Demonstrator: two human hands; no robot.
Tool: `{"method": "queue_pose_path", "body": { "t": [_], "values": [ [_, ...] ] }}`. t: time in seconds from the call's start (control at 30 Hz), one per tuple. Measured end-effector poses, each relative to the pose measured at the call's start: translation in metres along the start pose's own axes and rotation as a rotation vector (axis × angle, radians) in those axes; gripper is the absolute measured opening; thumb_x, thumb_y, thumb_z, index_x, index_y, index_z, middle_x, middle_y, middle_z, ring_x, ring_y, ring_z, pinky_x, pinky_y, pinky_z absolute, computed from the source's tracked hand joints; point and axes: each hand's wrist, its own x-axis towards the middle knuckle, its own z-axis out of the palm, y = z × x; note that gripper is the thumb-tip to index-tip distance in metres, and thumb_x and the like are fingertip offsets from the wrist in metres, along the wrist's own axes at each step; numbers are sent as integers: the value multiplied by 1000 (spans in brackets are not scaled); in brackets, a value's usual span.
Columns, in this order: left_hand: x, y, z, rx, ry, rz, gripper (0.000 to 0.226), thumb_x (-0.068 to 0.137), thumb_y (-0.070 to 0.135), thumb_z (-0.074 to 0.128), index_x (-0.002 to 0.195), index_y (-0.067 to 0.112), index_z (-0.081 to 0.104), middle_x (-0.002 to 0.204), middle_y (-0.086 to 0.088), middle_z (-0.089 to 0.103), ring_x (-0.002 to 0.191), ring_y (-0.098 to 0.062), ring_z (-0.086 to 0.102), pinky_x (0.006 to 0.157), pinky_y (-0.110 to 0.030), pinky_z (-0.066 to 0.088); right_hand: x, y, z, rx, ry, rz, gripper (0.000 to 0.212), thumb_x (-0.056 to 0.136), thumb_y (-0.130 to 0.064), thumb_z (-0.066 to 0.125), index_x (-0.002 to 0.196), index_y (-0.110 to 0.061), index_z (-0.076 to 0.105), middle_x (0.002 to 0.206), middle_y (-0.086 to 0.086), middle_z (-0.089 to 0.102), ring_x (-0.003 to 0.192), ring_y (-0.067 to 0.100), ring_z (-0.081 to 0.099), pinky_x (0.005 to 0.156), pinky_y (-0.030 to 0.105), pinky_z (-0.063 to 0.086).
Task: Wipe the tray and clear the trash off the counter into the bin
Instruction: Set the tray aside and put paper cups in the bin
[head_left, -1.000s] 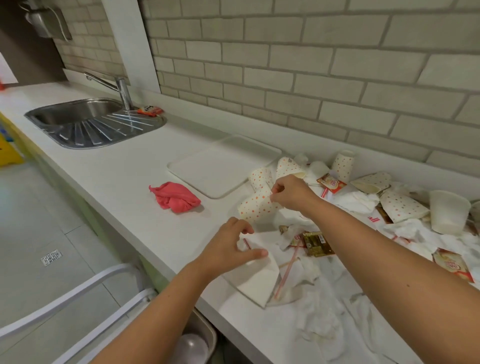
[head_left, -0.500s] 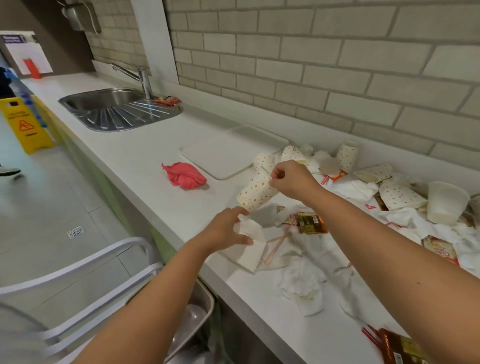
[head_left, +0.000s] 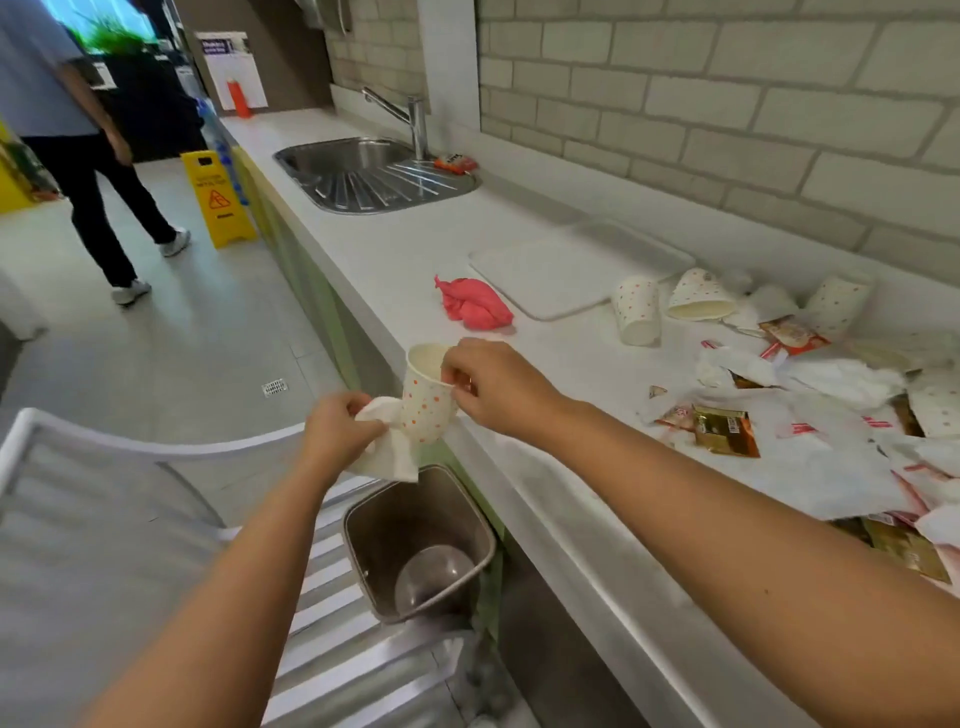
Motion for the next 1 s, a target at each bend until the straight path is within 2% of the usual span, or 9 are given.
{"method": "queue_pose_path", "body": {
  "t": [0.1,0.2,0.27,0.4,0.6,0.73,0.83,0.93,1.0],
  "values": [
    [-8,-27,13,36,-26,-149,34,82,5,62,116,4,58,116,-18,60,100,-30,56,86,-40,47,-1,-6,39,-128,-151,-21,16,88,-6,52,102,-4,61,111,12,58,96,26,57,73,29,41],
    [-16,-45,29,40,-42,-264,43,85,3,58,127,2,49,125,-20,54,112,-35,53,94,-40,45,-4,-3,69,-179,-282,6,17,91,-7,50,105,-3,58,118,13,56,105,29,56,77,29,40],
    [-17,-54,39,23,-40,-307,49,86,2,57,133,2,45,129,-20,52,116,-35,52,96,-40,46,-6,0,79,-151,-326,40,18,92,-3,45,106,-5,56,118,14,54,106,30,55,77,30,40],
    [-14,-59,50,10,-84,-313,58,84,4,59,138,4,39,134,-20,50,117,-35,53,99,-43,47,-2,5,87,-135,-340,31,34,90,3,48,122,-5,55,123,12,53,110,29,54,89,32,44],
    [6,-38,51,-15,-117,-223,52,84,7,59,134,3,44,128,-20,54,111,-35,58,98,-46,47,11,17,69,-107,-275,39,33,88,0,52,120,-4,59,123,14,55,111,30,54,93,36,46],
    [16,-3,52,-132,-50,-110,32,85,2,55,117,0,55,97,-13,63,90,-32,65,83,-43,55,16,28,51,-131,-224,77,31,90,-3,48,118,-6,60,121,11,58,108,28,56,85,34,45],
    [21,28,52,-225,14,4,21,86,4,52,105,3,60,74,-1,57,77,-28,64,74,-39,53,20,40,34,-170,-176,131,31,93,-8,45,120,-11,60,123,6,58,110,25,55,81,31,43],
    [27,61,55,-239,24,122,9,86,9,54,93,13,58,75,0,53,81,-32,64,62,-30,47,23,57,16,-212,-120,208,30,94,-13,45,120,-15,60,121,3,61,109,23,55,75,27,37],
    [31,83,63,-238,-7,201,8,85,10,55,91,15,56,78,-1,54,83,-32,63,65,-31,46,21,70,4,-229,-75,277,30,93,-15,45,119,-17,60,120,3,61,110,24,56,73,26,35]
  ]
}}
